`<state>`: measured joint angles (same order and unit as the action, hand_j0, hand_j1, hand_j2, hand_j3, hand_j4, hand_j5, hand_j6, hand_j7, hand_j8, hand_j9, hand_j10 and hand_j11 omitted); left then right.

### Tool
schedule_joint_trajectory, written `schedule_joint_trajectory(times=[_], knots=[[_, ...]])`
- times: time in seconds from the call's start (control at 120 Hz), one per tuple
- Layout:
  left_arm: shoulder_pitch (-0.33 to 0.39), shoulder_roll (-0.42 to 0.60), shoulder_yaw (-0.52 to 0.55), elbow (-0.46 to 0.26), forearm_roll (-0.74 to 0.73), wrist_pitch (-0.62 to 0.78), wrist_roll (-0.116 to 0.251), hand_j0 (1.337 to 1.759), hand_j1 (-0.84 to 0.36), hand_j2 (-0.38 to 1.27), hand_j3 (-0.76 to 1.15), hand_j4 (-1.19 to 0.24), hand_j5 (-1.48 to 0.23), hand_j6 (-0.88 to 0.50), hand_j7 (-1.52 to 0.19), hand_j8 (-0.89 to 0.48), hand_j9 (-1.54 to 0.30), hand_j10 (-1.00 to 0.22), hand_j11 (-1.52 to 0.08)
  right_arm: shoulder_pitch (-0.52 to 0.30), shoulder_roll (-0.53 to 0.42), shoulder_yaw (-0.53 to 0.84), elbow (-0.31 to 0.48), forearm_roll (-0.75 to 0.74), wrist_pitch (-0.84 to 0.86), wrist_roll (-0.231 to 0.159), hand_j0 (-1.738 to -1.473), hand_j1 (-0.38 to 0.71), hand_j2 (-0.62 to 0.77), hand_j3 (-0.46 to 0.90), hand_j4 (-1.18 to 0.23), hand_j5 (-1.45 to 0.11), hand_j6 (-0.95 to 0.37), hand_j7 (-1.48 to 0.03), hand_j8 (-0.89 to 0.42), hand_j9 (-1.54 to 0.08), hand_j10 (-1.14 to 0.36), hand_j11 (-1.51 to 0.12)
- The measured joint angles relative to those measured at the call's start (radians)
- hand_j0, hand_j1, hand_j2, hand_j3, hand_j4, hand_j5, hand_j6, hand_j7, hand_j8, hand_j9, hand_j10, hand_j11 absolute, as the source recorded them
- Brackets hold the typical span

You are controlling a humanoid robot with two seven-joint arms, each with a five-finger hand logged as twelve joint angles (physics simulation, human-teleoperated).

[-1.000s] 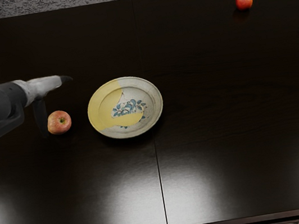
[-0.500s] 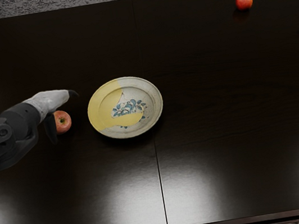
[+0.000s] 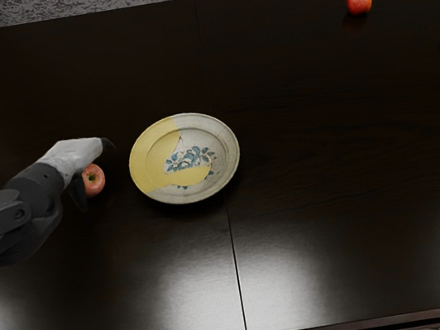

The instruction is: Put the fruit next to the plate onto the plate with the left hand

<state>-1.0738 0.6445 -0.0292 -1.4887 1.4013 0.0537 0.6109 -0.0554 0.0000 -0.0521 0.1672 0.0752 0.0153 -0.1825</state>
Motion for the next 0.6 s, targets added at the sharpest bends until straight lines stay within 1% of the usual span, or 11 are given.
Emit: schedule_joint_trajectory(times=[0.333,0.6], knots=[[0.017,-0.014,0.000,0.050,0.006,0.004,0.000,1.658,0.06,0.05,0.00,-0.25,-0.32,-0.25,-0.32,-0.25,-0.32,-0.25,-0.32,0.000,0.000,0.001,0.000,0.000,0.000,0.000,-1.658,-0.35,0.00,0.00,0.00,0.00,0.00,0.00,0.00,0.00,0.00,0.00],[0.023,-0.016,0.000,0.059,0.005,-0.001,0.000,1.658,0.00,0.06,0.00,-0.30,-0.39,-0.30,-0.39,-0.30,-0.39,-0.30,-0.39,-0.001,0.000,0.002,0.000,0.000,0.000,0.000,-1.658,-0.35,0.00,0.00,0.00,0.00,0.00,0.00,0.00,0.00,0.00,0.00]])
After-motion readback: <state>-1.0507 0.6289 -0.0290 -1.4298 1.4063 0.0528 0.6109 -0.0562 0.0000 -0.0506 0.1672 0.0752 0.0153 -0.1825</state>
